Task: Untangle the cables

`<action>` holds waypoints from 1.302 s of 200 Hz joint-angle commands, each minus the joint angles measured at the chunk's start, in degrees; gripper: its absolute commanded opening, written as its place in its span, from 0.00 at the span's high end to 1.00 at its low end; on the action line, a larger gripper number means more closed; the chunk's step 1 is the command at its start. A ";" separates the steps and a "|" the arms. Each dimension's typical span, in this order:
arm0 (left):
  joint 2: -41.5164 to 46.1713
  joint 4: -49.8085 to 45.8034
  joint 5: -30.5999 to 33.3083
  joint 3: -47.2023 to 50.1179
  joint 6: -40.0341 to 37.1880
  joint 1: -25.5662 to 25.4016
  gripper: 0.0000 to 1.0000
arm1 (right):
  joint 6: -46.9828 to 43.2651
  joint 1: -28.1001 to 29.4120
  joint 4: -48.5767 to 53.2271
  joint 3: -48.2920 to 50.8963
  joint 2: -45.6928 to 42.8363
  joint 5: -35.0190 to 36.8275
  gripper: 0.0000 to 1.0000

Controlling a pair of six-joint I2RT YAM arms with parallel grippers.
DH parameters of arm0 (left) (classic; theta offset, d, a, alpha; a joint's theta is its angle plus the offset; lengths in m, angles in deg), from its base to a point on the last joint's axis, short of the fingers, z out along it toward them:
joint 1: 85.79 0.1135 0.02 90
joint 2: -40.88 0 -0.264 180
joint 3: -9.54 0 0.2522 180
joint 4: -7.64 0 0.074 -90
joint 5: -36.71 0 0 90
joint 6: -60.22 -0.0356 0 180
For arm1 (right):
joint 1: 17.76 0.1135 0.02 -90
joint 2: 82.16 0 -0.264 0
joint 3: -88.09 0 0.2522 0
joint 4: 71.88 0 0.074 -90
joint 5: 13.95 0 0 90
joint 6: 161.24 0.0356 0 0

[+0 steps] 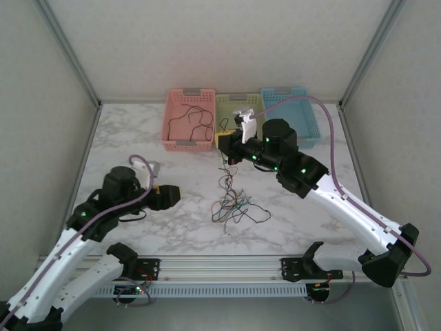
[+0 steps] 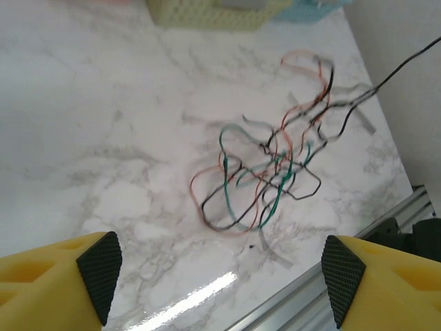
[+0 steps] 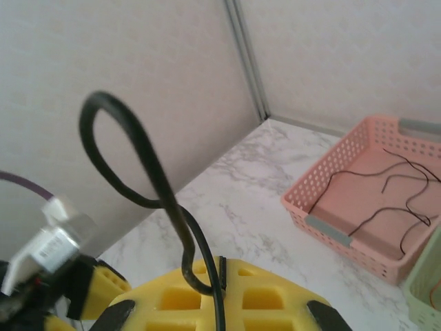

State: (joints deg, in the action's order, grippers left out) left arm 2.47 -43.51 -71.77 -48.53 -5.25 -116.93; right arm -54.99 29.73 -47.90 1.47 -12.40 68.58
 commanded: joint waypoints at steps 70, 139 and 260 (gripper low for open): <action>-10.34 27.24 2.49 8.65 4.23 -13.05 0.30 | 8.77 -0.40 7.69 -5.64 3.32 10.96 1.00; -16.62 32.17 5.82 10.69 -1.27 -13.06 0.48 | 9.23 -0.44 9.31 -6.35 3.49 12.19 1.00; -19.53 31.24 0.79 5.20 -1.51 -8.61 0.38 | 8.91 -0.93 11.93 -7.34 3.06 12.02 1.00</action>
State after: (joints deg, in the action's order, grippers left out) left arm -16.44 -11.97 -68.04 -39.83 -6.84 -126.44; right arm -46.33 29.22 -36.75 -3.95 -8.75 79.51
